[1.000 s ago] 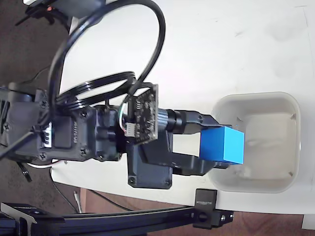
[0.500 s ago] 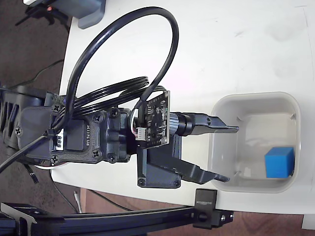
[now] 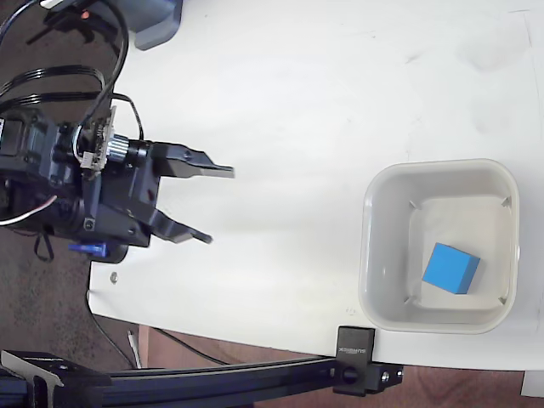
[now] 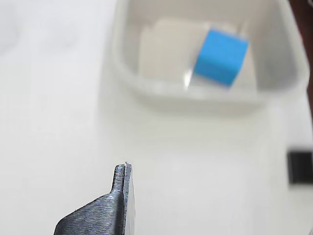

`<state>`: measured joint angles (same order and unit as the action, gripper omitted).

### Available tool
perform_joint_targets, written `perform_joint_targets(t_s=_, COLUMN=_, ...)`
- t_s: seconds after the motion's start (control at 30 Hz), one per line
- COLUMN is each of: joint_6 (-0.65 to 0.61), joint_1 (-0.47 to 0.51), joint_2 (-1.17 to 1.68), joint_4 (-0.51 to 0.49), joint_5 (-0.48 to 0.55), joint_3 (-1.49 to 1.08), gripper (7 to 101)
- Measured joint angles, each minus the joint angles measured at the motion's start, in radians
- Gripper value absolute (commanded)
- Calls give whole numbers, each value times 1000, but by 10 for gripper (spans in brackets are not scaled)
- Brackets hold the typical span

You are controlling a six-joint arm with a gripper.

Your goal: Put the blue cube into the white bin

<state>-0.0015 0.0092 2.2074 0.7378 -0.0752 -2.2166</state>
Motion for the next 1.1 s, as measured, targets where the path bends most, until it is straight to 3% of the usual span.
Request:
perform_joint_targets(t_s=0.13, joint_6=58, joint_1=-75, joint_2=347, joint_4=-25, joint_5=-69, joint_3=-388, gripper=1003)
perform_joint_targets(t_s=0.27, joint_6=97, joint_1=-146, joint_2=540, joint_4=-18, joint_5=-118, joint_3=-604, gripper=1003)
perform_joint_targets(t_s=0.53, joint_6=81, joint_1=-196, joint_2=804, joint_4=40, joint_5=-152, joint_3=-782, gripper=1003)
perform_joint_targets(t_s=1.1, joint_6=106, joint_1=-187, joint_2=822, joint_4=46, joint_5=-158, joint_3=-799, gripper=1003)
